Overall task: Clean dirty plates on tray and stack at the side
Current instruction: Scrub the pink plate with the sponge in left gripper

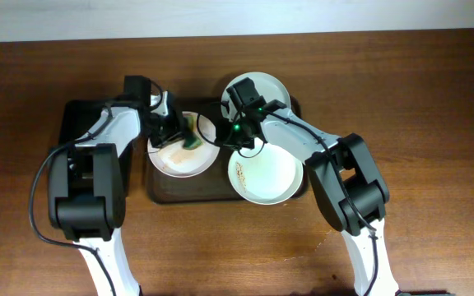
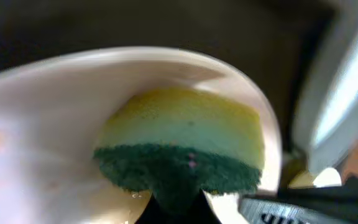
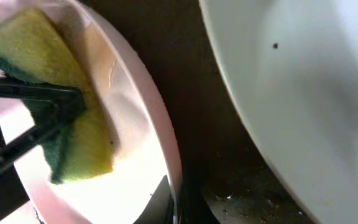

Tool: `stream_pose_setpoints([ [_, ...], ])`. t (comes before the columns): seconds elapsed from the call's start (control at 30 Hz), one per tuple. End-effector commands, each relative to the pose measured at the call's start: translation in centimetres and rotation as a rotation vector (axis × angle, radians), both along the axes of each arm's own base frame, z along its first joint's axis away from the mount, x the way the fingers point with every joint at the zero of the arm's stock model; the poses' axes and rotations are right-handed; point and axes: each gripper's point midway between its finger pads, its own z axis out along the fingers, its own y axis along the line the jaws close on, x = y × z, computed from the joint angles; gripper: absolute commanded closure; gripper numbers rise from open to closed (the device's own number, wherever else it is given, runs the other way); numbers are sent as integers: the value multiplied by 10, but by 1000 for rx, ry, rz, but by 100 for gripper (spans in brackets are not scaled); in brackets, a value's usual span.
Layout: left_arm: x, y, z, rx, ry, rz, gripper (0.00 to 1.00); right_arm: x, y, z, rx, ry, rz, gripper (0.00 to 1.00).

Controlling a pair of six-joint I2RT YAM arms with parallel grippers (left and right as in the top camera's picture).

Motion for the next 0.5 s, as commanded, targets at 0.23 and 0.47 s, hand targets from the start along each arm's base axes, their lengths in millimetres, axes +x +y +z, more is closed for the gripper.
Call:
stream_pose_setpoints([
  [0.23, -100, 52, -26, 282, 359, -252, 99, -17, 12, -13, 18, 45, 52, 96],
  [0.47, -75, -32, -6, -63, 35, -534, 99, -17, 12, -12, 19, 43, 53, 96],
])
